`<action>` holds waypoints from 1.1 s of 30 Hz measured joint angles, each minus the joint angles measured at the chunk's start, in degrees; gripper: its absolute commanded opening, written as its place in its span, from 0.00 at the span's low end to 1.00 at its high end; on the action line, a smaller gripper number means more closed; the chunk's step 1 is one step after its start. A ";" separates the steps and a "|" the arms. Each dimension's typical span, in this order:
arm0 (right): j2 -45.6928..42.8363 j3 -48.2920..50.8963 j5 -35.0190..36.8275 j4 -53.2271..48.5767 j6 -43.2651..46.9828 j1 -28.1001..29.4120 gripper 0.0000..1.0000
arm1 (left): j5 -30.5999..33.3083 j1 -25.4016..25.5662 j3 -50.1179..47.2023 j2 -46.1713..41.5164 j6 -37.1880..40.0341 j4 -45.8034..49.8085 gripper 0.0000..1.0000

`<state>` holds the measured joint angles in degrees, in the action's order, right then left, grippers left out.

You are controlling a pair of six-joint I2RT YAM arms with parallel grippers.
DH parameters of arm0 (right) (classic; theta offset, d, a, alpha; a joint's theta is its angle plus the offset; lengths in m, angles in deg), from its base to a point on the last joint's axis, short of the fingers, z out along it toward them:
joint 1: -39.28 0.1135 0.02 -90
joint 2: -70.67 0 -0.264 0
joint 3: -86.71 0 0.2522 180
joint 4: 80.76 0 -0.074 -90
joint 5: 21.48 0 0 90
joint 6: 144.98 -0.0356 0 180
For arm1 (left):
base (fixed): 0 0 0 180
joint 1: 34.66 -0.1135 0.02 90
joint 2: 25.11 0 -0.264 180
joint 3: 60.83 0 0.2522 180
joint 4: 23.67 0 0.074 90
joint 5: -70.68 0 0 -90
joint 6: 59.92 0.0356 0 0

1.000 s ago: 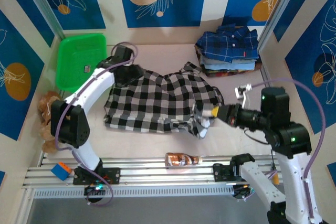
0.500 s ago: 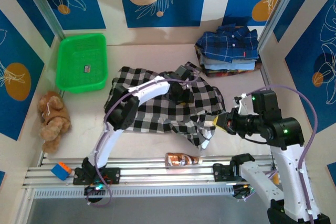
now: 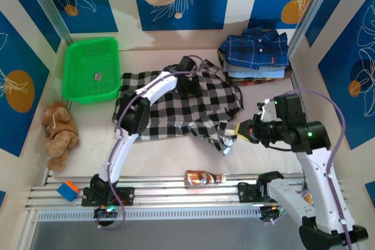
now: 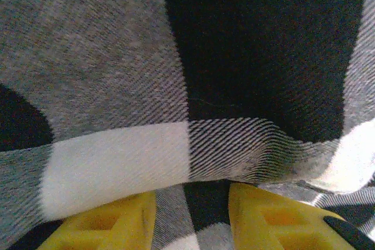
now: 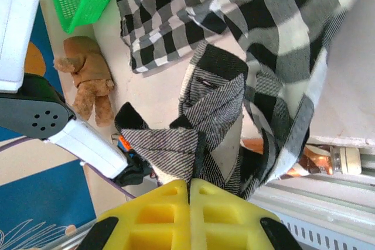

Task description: Fold and stack the long sleeve shirts

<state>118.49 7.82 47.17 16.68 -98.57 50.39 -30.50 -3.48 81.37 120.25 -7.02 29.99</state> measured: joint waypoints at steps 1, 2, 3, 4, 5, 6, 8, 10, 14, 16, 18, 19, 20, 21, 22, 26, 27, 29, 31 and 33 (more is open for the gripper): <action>1.40 -0.02 0.39 0.76 0.13 0.00 0.00 | 0.31 -1.11 1.33 0.87 0.15 0.02 0.39; 2.64 -0.11 0.61 1.27 0.22 0.00 0.00 | 0.39 -2.14 2.56 1.62 0.20 0.04 0.40; 4.24 -0.44 1.09 1.62 0.52 0.00 0.00 | 0.55 -3.17 3.80 2.27 0.20 -0.04 0.41; 5.95 -1.03 1.92 1.92 0.94 0.00 0.00 | 0.61 -4.00 4.76 2.82 0.20 -0.24 0.42; 7.34 -1.66 2.78 1.97 1.40 -0.13 0.00 | 0.63 -4.68 5.42 3.15 0.15 -0.59 0.42; 8.72 -2.45 4.02 1.88 1.97 -0.48 0.00 | 0.61 -5.38 6.03 3.45 0.17 -1.14 0.43; 10.25 -3.50 6.64 1.60 2.86 -2.05 0.00 | 0.48 -6.25 7.26 3.98 0.15 -2.01 0.44; 10.71 -3.50 9.88 0.48 3.50 -4.70 0.00 | 0.09 -6.80 8.48 4.33 0.09 -3.50 0.47; 9.40 -0.83 18.38 -3.10 4.17 -11.26 0.00 | -2.05 -7.06 9.27 4.39 -0.72 -6.95 0.53; 7.78 1.42 22.60 -4.55 4.52 -14.23 0.00 | -3.98 -6.82 9.27 4.39 -1.77 -8.48 0.59; 5.70 3.80 26.21 -5.18 5.01 -17.38 0.01 | -5.95 -6.38 9.29 4.37 -2.84 -10.03 0.67; 5.01 4.59 27.30 -5.35 5.29 -18.64 0.03 | -6.75 -6.14 9.27 4.33 -3.26 -10.67 0.70; 4.39 5.46 28.13 -5.35 5.62 -20.00 0.06 | -7.63 -5.84 9.27 4.22 -3.82 -11.17 0.73; 4.07 6.27 28.79 -5.35 5.84 -21.22 0.12 | -8.48 -5.51 9.22 3.93 -4.50 -11.37 0.77; 4.04 6.93 29.09 -5.31 5.95 -22.14 0.19 | -9.09 -5.25 8.79 3.26 -4.85 -11.67 0.80; 4.37 8.70 28.83 -4.96 4.94 -23.50 0.44 | -11.13 -4.74 2.43 -4.92 -6.19 -11.87 0.91; 4.35 8.70 28.65 -4.96 4.50 -23.50 0.48 | -11.39 -4.72 0.61 -8.20 -6.21 -11.78 0.92; 3.76 8.63 28.37 -4.46 3.45 -23.37 0.53 | -11.74 -4.63 -1.97 -14.91 -6.03 -10.75 0.93; 2.93 7.74 28.13 -4.13 2.60 -22.47 0.59 | -11.67 -4.66 -4.17 -22.67 -5.66 -8.63 0.94; 2.62 5.09 26.91 -2.47 2.80 -20.55 0.66 | -11.08 -4.74 -7.89 -31.71 -5.09 -6.69 0.96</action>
<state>121.11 12.92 74.08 14.21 -95.78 29.84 -41.58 -8.22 73.48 88.53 -12.12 23.30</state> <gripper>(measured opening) 0.621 0.947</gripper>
